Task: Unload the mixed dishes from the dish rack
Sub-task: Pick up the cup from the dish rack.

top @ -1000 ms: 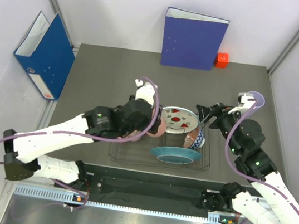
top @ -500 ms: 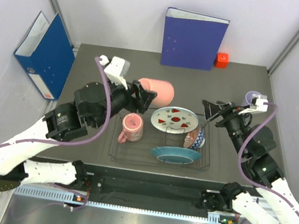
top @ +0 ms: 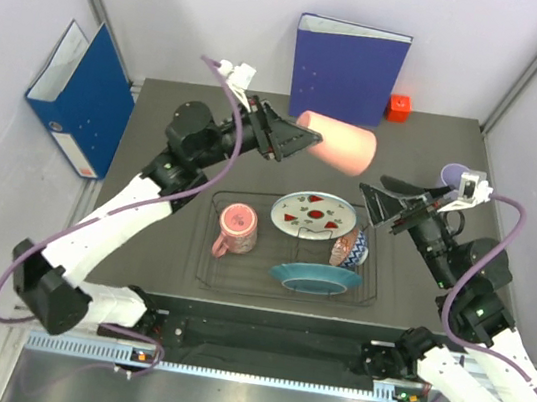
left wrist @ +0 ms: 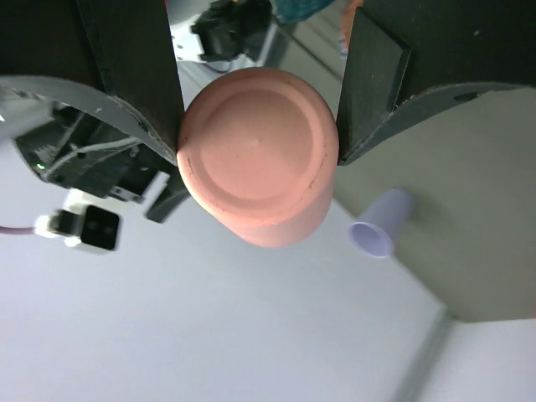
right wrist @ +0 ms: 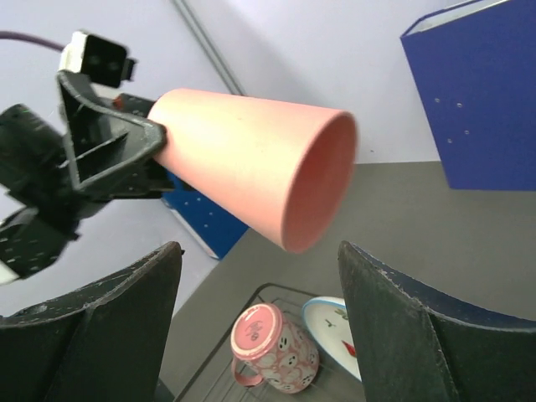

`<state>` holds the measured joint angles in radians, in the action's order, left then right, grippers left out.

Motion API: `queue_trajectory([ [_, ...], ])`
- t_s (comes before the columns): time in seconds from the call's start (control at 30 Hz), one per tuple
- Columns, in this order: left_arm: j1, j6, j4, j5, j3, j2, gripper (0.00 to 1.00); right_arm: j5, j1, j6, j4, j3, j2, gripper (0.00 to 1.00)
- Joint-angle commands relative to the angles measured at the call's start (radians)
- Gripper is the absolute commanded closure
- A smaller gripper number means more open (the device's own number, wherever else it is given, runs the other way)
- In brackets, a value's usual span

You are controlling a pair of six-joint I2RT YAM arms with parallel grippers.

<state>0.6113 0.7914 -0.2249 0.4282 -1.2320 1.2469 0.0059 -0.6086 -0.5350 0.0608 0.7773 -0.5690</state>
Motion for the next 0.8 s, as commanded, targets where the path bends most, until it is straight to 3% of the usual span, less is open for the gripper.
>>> queue_trajectory([
  [0.0,-0.008,0.215,-0.404,0.244,-0.006,0.083,1.0,-0.076,-0.01,-0.006,0.105,0.013,-0.018,0.25],
  [0.27,-0.008,0.255,-0.456,0.27,-0.014,0.151,1.0,-0.096,-0.01,0.03,0.183,0.046,-0.087,0.27],
  [0.37,-0.008,0.266,-0.468,0.28,-0.006,0.16,1.0,-0.112,-0.01,0.036,0.212,0.059,-0.132,0.33],
  [0.5,-0.008,0.256,-0.459,0.28,0.005,0.163,0.99,-0.11,-0.01,0.033,0.238,0.06,-0.169,0.75],
  [0.57,-0.01,0.24,-0.415,0.27,0.0,0.157,0.93,-0.092,-0.01,0.033,0.237,0.059,-0.166,0.88],
  [0.6,-0.013,0.212,-0.389,0.262,-0.004,0.154,0.74,-0.083,-0.01,0.036,0.232,0.059,-0.16,0.99],
  [0.67,-0.024,0.181,-0.293,0.198,-0.007,0.138,0.19,-0.038,-0.01,0.044,0.197,0.074,-0.151,1.0],
  [0.7,-0.031,0.151,-0.245,0.164,-0.015,0.132,0.01,-0.017,-0.01,0.059,0.179,0.082,-0.138,1.0],
  [0.77,-0.061,0.117,-0.095,0.041,-0.024,0.112,0.01,0.074,-0.01,0.081,0.11,0.125,-0.132,1.0],
])
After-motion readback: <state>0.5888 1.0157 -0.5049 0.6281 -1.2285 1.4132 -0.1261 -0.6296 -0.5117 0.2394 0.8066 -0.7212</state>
